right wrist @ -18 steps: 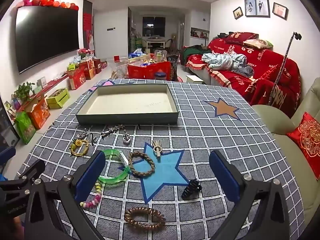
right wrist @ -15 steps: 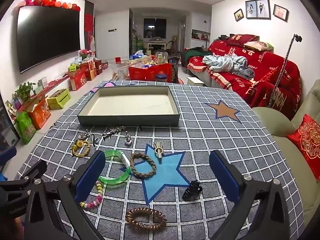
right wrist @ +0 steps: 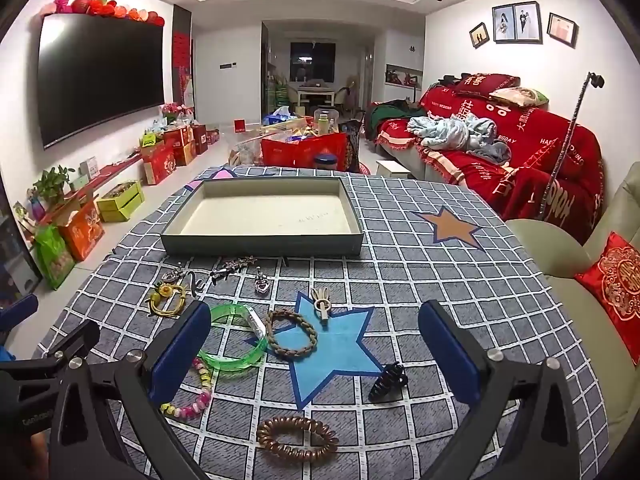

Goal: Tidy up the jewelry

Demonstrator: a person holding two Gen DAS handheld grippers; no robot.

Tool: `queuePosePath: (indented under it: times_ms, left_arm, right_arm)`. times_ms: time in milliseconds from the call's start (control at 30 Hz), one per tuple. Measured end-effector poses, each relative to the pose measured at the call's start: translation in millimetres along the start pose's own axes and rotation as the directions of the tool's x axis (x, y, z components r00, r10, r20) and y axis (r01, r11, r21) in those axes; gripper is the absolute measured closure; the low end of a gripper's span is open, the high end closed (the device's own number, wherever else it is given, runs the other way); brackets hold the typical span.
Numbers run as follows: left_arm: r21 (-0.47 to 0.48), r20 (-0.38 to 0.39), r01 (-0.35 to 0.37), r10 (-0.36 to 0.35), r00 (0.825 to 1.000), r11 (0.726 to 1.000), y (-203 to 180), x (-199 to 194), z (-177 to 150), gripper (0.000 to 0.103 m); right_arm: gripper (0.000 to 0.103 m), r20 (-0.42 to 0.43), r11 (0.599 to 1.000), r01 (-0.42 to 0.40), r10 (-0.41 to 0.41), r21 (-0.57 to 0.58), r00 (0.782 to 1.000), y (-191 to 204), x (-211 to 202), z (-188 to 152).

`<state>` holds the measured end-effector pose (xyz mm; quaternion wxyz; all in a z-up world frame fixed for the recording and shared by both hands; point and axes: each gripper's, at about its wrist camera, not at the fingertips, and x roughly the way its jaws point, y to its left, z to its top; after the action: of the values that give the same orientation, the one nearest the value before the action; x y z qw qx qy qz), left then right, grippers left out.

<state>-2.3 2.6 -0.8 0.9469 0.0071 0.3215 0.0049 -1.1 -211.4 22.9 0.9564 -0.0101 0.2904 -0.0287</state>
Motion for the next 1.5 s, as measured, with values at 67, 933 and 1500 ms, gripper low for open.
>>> queuePosePath:
  times_ms: [67,933,1500]
  left_arm:
    - [0.001,0.000,0.002,-0.002,1.000,1.000,0.5,-0.1,-0.1,0.000]
    - [0.011,0.000,0.000,0.000,1.000,1.000,-2.2,3.3,-1.3,0.000]
    - [0.018,-0.001,0.000,0.000,1.000,1.000,-5.5,4.1,-2.9,0.000]
  right_arm:
    - [0.000,0.001,1.000,0.003,-0.003,0.000,1.000,1.2,-0.4,-0.6]
    - [0.000,0.006,1.000,0.003,-0.004,0.013,1.000,-2.9,0.0,-2.8]
    - [0.000,0.009,1.000,0.006,-0.007,0.026,1.000,-6.7,0.2,-5.2]
